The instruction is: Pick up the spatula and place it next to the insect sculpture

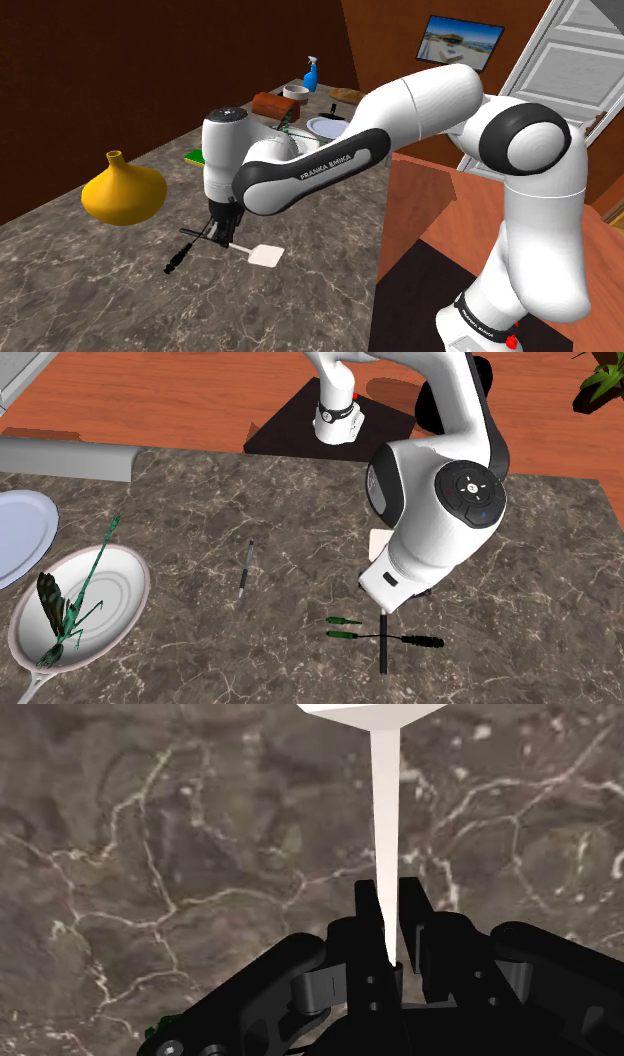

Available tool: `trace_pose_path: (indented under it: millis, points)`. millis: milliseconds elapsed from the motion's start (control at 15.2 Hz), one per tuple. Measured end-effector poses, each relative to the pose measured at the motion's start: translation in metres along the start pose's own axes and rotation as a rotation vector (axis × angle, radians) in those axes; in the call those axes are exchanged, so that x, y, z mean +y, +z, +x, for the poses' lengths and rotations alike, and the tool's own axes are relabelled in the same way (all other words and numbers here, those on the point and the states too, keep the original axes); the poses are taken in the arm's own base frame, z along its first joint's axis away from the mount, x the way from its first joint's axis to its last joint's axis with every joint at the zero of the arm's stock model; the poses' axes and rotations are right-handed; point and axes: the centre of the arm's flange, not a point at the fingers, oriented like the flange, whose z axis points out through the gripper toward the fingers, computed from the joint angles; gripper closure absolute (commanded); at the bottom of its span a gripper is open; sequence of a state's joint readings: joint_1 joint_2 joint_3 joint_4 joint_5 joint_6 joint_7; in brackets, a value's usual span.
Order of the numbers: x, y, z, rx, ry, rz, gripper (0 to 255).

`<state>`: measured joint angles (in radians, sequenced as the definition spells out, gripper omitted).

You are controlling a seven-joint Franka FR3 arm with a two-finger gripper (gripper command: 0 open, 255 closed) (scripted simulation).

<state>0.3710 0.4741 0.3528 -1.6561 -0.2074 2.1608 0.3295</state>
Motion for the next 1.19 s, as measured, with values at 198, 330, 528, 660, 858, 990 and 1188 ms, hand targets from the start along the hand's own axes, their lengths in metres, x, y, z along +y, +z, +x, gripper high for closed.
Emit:
trace_pose_path:
  millis: [198,330,528,660,858,990,1188]
  points:
    - [0.000,-0.015,0.000,0.000,0.000,0.000,255]
    - [0.001,-0.026,0.002,0.000,0.000,0.000,255]
    - [0.000,-0.041,0.003,0.000,0.000,0.000,255]
    - [-0.001,-0.051,0.004,0.000,0.000,0.000,255]
    - [-0.001,-0.066,0.006,0.000,0.000,0.000,255]
    - [0.000,-0.079,0.007,0.000,0.000,0.000,255]
    - [-0.002,-0.095,0.007,0.000,0.000,0.000,255]
